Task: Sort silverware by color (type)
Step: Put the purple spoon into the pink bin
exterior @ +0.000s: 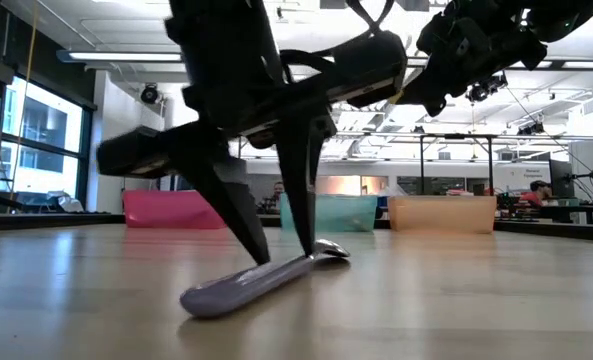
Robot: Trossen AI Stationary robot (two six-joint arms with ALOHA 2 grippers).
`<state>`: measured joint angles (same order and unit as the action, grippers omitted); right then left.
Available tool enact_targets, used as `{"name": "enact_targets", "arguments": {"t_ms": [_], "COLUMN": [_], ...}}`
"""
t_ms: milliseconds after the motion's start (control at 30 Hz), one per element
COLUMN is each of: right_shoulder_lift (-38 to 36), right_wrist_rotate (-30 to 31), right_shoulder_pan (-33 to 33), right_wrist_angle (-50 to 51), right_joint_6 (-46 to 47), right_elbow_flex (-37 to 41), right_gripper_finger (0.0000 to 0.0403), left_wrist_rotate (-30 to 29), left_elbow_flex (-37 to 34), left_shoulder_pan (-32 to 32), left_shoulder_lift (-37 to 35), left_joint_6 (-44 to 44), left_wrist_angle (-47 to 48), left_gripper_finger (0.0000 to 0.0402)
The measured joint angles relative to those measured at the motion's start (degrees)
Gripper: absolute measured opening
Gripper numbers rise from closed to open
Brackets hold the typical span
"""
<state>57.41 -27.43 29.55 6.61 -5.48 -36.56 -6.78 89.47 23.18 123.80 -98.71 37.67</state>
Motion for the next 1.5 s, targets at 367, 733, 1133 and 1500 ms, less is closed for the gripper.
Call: {"name": "enact_targets", "arguments": {"t_ms": [367, 733, 1133, 1500], "right_shoulder_lift": [0.0, 0.0, 0.0, 0.0], "right_wrist_rotate": [0.0, 0.0, 0.0, 0.0], "right_shoulder_pan": [0.0, 0.0, 0.0, 0.0], "right_wrist_angle": [0.0, 0.0, 0.0, -1.6], "right_joint_6": [0.0, 0.1, 0.1, 1.0], "right_elbow_flex": [0.0, 0.0, 0.0, 0.0], "right_gripper_finger": [0.0000, 0.0000, 0.0000, 0.0000], "left_wrist_rotate": [-0.6, -0.2, 4.6, 3.5], "left_elbow_flex": [0.0, -2.6, -2.8, -3.0], "left_shoulder_pan": [-3.1, -3.3, -6.1, -14.3], "left_shoulder_lift": [0.0, -0.3, -1.1, -7.0], "left_joint_6": [7.0, 7.7, 18.2, 34.7], "left_wrist_angle": [-1.5, -2.3, 0.8, 12.3], "left_gripper_finger": [0.0118, 0.0083, 0.0004, 0.0000]}}
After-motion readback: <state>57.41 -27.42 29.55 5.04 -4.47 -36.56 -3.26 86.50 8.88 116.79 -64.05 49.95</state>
